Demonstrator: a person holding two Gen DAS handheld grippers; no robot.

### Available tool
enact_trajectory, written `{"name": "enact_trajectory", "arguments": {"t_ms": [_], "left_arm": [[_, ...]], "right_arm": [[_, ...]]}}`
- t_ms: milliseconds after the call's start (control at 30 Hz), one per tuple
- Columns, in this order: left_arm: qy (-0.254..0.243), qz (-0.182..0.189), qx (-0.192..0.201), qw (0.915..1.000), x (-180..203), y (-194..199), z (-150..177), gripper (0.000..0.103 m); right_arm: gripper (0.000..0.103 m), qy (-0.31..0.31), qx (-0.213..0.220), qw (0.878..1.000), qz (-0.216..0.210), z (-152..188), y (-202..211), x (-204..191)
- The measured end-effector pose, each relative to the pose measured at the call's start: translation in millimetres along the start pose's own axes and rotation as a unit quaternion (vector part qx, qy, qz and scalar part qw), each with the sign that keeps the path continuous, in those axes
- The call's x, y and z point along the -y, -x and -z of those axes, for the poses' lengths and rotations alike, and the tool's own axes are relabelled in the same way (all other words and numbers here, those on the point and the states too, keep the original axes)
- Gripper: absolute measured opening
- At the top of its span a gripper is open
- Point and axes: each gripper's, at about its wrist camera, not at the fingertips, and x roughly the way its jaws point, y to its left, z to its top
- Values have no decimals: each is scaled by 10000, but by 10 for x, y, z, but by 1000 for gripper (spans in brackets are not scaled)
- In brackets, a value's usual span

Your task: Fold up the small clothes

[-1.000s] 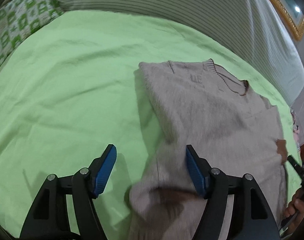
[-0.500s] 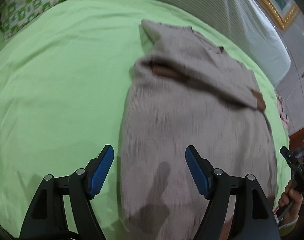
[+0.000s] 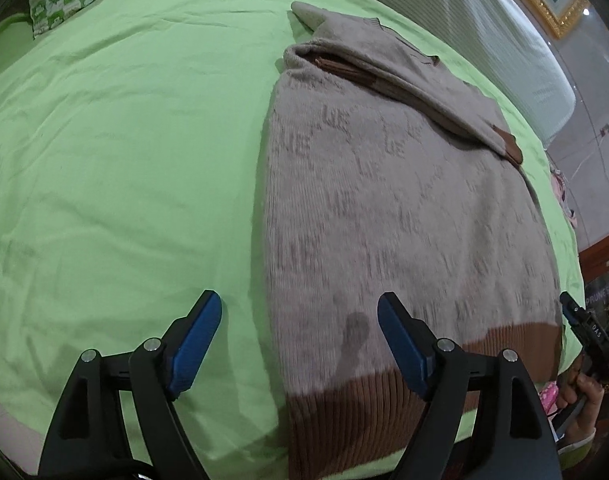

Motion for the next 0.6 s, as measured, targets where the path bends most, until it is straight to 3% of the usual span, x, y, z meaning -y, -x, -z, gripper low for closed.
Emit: {"name": "enact_trajectory", "arguments": {"t_ms": [167, 400, 600], "left_arm": [[59, 265, -22, 9996, -4, 78, 179, 81], [-60, 268, -62, 9996, 86, 107, 388, 81], [-71, 387, -165, 9991, 166, 95, 479, 81]], "right_arm": [[46, 126, -43, 9999, -81, 188, 115, 0], [46, 243, -95, 9994, -228, 354, 202, 2], [46, -43, -130, 9979, -637, 407, 238, 69]]}}
